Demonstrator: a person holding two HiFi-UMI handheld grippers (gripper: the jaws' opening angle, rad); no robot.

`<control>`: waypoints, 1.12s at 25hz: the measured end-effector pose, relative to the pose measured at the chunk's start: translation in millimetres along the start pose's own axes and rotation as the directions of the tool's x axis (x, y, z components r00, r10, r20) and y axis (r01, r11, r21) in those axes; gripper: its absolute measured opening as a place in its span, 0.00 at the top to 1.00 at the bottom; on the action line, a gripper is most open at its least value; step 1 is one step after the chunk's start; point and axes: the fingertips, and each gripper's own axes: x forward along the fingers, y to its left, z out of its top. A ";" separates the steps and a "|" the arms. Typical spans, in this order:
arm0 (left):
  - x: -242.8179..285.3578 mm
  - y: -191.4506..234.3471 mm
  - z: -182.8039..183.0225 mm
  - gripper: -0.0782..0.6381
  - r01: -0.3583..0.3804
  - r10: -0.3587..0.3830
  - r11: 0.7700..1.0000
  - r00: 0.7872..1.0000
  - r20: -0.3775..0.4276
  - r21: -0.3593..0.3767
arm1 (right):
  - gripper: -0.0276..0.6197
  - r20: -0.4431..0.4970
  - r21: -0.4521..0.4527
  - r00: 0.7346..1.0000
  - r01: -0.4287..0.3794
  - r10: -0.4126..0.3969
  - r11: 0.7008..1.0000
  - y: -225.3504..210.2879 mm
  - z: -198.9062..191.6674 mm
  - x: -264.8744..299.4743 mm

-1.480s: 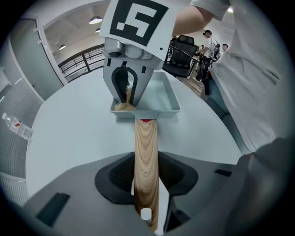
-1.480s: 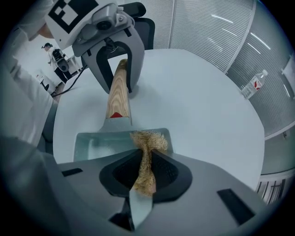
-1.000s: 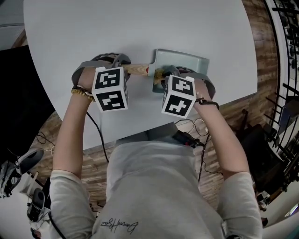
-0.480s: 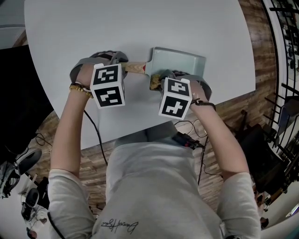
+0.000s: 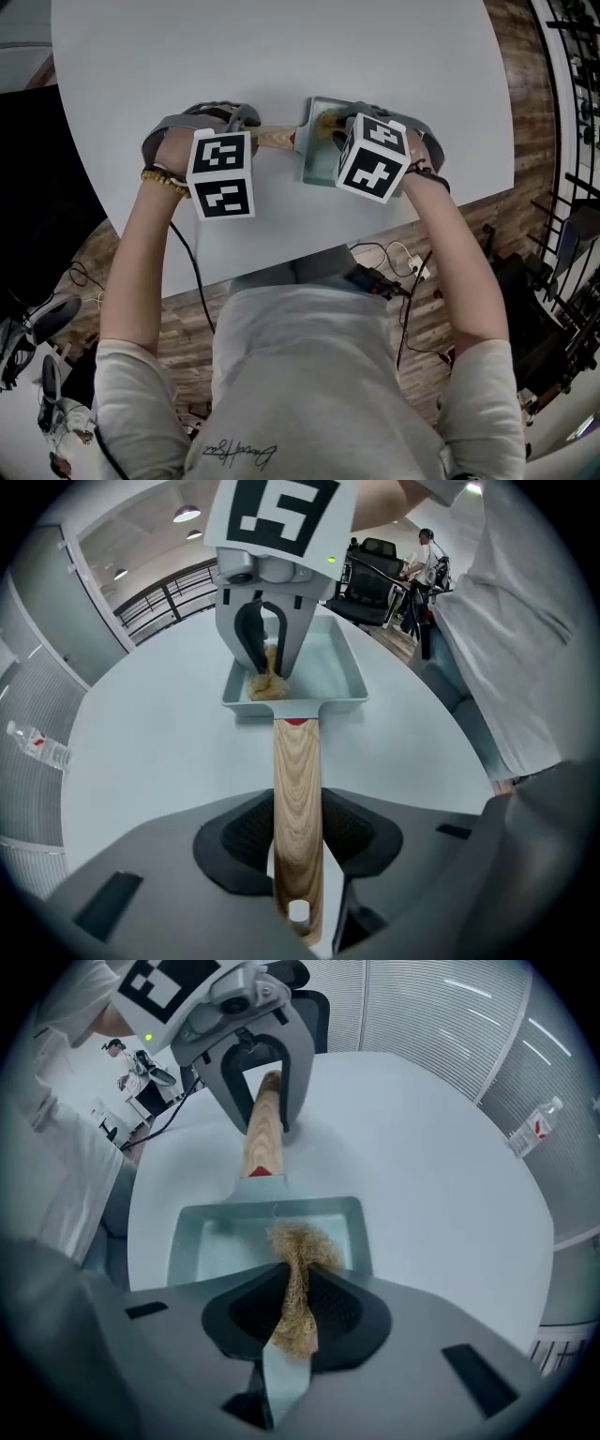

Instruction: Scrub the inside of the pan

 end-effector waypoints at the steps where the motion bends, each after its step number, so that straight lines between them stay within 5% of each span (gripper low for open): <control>1: 0.5 -0.1 0.3 0.69 0.000 0.000 1.000 1.000 0.000 -0.001 | 0.84 -0.003 0.001 1.000 0.008 -0.008 1.000 -5.6 -0.7 -0.1; 12: 2.4 1.8 -0.1 0.69 0.001 0.001 0.998 1.000 0.028 -0.058 | 0.84 -0.017 -0.027 0.998 0.055 -0.056 0.998 -11.8 -2.7 0.6; 28: 4.2 1.6 -2.1 0.69 -0.009 0.011 0.997 1.000 0.026 -0.081 | 0.84 -0.033 -0.025 0.992 -0.119 0.119 0.993 73.4 -13.5 5.1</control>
